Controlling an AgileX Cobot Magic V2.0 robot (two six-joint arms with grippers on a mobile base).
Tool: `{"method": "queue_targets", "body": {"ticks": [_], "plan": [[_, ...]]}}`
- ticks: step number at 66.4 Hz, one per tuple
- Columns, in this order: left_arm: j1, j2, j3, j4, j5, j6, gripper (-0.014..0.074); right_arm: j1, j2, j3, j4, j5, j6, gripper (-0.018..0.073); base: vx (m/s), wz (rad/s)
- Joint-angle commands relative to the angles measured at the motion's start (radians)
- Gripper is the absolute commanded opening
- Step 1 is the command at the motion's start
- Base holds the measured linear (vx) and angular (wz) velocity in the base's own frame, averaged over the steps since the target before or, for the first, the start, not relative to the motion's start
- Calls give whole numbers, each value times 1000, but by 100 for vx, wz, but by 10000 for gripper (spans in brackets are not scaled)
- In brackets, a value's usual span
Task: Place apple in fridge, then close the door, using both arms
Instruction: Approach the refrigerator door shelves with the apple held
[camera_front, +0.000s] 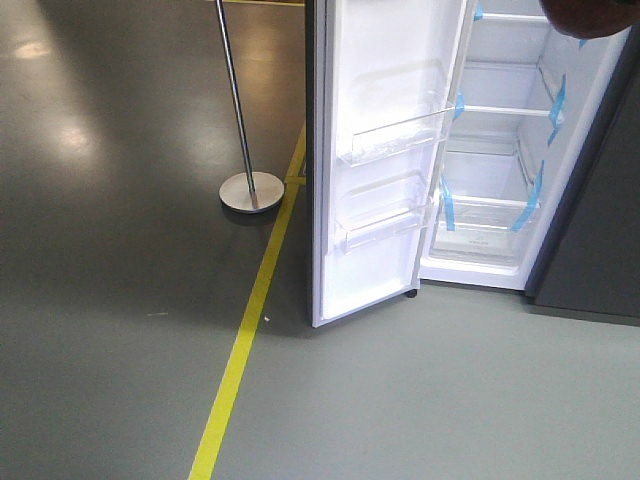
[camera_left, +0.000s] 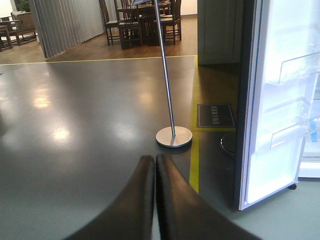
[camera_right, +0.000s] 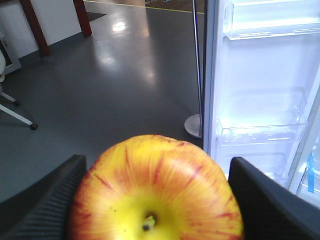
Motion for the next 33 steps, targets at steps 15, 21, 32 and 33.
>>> {"method": "queue_targets", "body": {"ticks": [15,21,32,33], "plan": [[-2,-15,15,-9,-77,-2,-8,1,-26,-33,32,-70,-7,141,7,1],[-2,-15,15,-9,-77,-2,-8,1,-26,-33,32,-70,-7,141,6,4],[-2,-15,15,-9,-77,-2,-8,1,-26,-33,32,-70,-7,141,6,4],[-2,-15,15,-9,-77,-2,-8,1,-26,-33,32,-70,-7,141,7,4]]}}
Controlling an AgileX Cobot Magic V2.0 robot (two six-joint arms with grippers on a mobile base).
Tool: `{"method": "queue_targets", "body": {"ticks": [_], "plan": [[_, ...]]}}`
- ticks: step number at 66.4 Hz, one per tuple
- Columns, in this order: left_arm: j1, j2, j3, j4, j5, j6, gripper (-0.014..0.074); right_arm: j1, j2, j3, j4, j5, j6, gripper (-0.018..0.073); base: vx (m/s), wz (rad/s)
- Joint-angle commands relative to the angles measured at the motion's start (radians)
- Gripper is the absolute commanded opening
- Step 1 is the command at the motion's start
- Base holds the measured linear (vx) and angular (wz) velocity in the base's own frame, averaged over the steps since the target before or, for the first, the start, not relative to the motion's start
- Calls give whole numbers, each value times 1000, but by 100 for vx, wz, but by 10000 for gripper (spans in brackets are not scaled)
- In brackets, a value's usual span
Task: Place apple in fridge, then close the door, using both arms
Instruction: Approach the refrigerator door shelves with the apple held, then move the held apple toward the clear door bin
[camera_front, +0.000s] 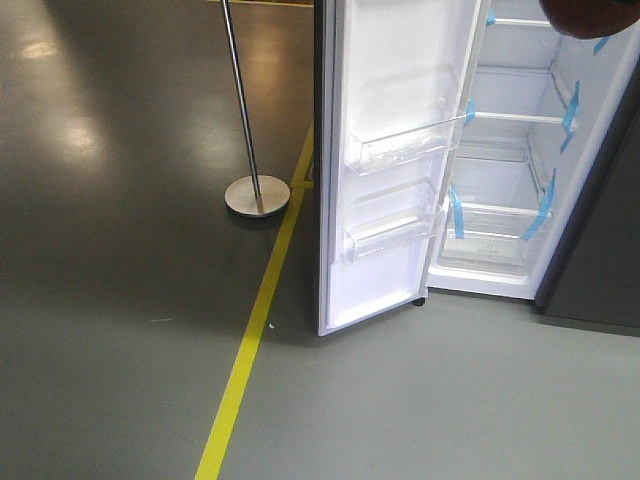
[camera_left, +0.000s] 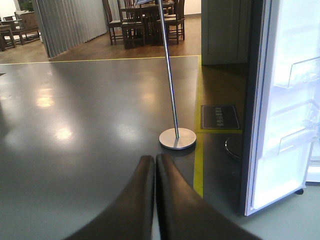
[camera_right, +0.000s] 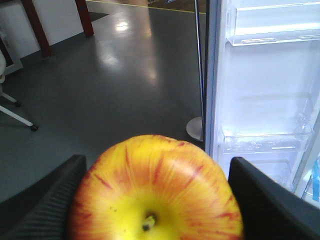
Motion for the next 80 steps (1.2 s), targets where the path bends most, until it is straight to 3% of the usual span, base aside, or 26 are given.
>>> {"method": "queue_targets", "body": {"ticks": [1,80], "plan": [[-2,-15,15,-9,-77,-2,-8,1,-26,-33,32,-70,-7,141,7,3],[-2,-15,15,-9,-77,-2,-8,1,-26,-33,32,-70,-7,141,9,-2]]}}
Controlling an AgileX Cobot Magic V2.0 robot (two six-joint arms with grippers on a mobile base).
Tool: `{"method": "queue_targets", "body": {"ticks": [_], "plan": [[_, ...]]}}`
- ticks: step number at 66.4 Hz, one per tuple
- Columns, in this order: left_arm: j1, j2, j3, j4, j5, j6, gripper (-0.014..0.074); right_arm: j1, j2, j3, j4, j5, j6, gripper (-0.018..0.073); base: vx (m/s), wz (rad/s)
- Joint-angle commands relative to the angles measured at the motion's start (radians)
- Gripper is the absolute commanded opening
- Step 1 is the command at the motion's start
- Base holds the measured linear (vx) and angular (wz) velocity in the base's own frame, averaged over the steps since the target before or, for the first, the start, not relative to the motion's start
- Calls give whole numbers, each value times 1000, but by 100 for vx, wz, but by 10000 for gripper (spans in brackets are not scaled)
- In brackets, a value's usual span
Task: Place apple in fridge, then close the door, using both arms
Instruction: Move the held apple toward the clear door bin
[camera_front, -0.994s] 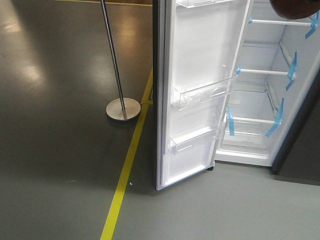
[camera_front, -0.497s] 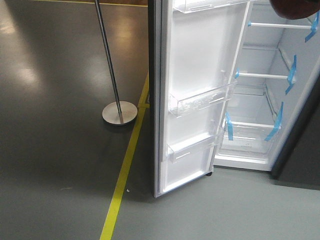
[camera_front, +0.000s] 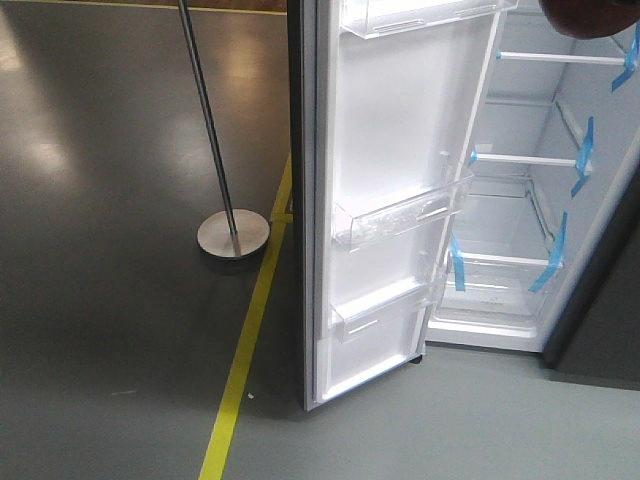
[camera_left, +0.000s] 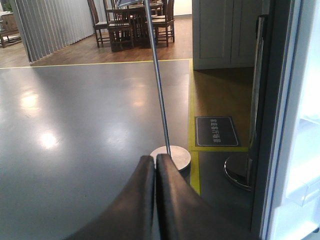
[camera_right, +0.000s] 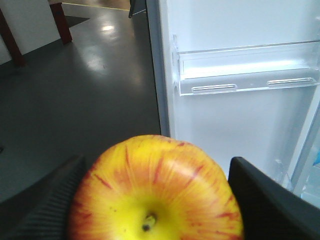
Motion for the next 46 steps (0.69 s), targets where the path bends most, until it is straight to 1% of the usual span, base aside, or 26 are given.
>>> {"method": "queue_targets", "body": {"ticks": [1,46], "plan": [[-2,-15,15,-9,-77,-2,-8,1,-26,-33,32,-71,-7,141,11,-2],[-2,-15,15,-9,-77,-2,-8,1,-26,-33,32,-71,-7,141,12,-4]]}}
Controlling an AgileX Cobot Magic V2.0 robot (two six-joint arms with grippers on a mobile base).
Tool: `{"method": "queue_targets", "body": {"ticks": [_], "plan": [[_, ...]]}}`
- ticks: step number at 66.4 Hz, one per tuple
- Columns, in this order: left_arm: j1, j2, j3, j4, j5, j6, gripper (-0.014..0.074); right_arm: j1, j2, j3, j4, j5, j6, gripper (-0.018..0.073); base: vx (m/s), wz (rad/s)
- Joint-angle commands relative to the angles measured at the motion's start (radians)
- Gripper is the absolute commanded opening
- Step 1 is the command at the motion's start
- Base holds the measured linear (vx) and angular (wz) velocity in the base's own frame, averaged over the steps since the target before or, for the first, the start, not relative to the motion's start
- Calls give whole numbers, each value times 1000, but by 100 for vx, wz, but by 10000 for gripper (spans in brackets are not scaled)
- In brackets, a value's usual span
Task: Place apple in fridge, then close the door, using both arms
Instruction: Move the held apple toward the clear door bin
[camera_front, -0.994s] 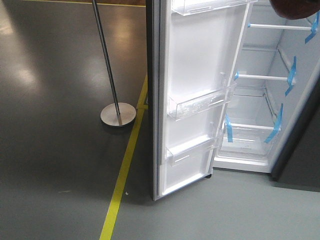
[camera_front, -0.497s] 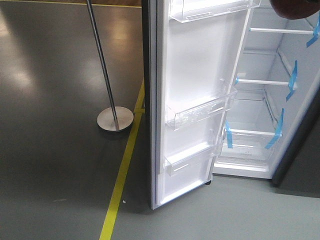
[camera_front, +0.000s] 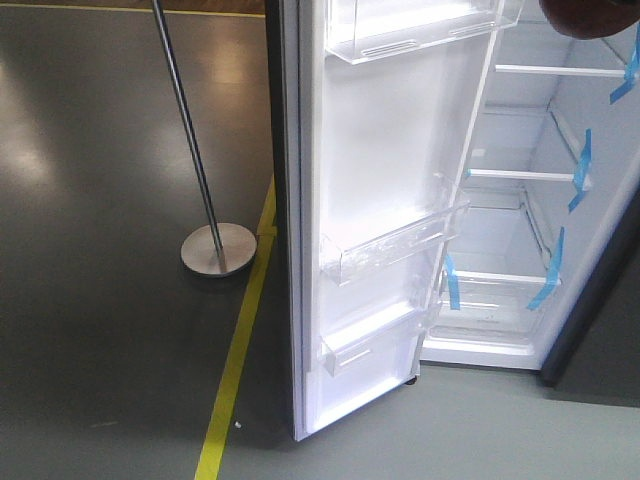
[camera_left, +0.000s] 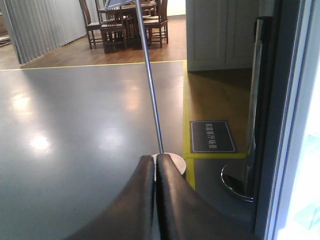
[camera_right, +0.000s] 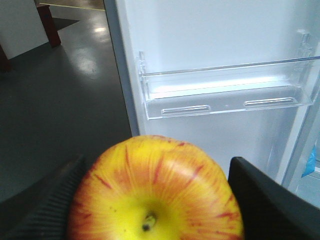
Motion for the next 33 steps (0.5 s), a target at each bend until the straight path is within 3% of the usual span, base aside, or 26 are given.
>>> {"method": "queue_targets", "body": {"ticks": [1,33], "plan": [[-2,-15,15,-9,-77,-2,-8,1,-26,-33,32,-71,-7,141,12,-9],[-2,-15,15,-9,-77,-2,-8,1,-26,-33,32,-71,-7,141,13,-10]]}}
